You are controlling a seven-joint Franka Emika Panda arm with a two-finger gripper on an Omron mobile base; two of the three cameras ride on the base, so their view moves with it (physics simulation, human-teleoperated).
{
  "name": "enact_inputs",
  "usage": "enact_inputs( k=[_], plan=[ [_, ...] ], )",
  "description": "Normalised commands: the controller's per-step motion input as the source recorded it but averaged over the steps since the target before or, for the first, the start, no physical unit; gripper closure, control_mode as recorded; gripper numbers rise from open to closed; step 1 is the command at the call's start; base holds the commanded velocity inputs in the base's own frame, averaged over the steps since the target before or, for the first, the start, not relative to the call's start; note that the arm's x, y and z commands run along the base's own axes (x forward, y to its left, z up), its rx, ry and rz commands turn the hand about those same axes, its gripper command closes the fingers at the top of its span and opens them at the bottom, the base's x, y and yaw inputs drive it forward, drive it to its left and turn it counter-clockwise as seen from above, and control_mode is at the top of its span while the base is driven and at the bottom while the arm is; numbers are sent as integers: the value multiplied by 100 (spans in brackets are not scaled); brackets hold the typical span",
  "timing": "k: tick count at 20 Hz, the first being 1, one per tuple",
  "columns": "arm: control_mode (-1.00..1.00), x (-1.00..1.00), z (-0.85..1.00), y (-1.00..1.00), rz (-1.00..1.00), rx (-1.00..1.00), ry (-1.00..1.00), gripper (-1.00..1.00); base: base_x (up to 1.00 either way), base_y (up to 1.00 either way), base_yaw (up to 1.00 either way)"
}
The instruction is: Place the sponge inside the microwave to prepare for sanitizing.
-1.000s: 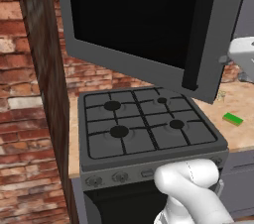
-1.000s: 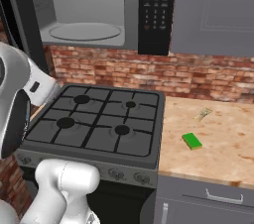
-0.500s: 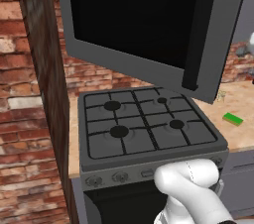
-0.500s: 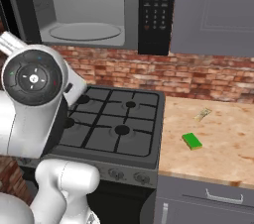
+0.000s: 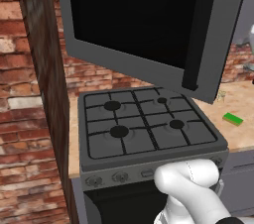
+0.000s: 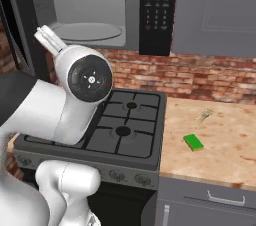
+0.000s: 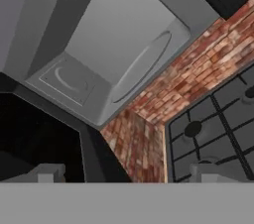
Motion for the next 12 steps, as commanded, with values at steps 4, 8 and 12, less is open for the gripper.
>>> enact_inputs(
  k=[4,8,12],
  plan=[
    [-100,39,-6,-7,0,18,0,-100,0,0,0],
    [-100,39,-5,0,0,15,0,-100,0,0,0],
    [-100,28,-7,7,0,11,0,-100,0,0,0]
  ],
)
